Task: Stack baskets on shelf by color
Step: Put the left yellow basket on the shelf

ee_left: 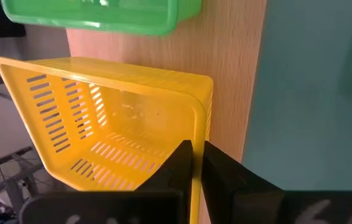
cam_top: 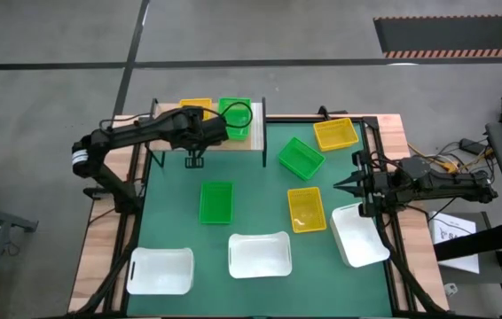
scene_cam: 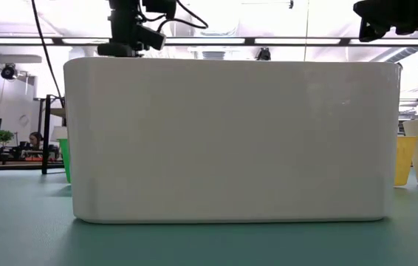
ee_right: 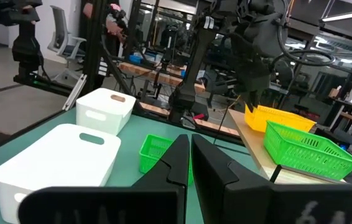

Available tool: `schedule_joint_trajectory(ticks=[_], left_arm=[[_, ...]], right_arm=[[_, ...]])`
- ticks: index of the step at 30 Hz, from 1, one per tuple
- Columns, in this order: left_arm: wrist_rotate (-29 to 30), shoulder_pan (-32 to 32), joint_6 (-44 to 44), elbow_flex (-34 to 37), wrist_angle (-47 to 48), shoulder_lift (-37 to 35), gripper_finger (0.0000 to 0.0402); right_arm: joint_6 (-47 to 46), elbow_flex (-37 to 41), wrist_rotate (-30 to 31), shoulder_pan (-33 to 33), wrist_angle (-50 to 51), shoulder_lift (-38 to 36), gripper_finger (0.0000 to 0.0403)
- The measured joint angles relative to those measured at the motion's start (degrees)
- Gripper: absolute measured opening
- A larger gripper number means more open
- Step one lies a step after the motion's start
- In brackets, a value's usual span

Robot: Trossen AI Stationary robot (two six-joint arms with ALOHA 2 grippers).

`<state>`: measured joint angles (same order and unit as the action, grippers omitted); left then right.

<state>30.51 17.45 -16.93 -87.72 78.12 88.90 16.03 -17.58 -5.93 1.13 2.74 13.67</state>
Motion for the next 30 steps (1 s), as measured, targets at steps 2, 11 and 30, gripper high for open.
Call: schedule_joint_trajectory(ticks=[2, 11, 30], left_arm=[[-0.1, 0.0, 0.0, 0.0, -0.4, 0.0, 0.0011], [-1.1, 0.1, 0.0, 0.0, -1.2, 0.0, 0.0013], [-2.4, 0.1, 0.0, 0.0, -1.2, 0.0, 0.0073]], right_arm=[[0.0, 0.0, 0.0, 0.0, 0.0, 0.0, 0.0011], [0.0, 0.0, 0.0, 0.0, 0.0, 0.0, 0.0011], [0.0, 0.0, 0.0, 0.0, 0.0, 0.0, 0.0011]])
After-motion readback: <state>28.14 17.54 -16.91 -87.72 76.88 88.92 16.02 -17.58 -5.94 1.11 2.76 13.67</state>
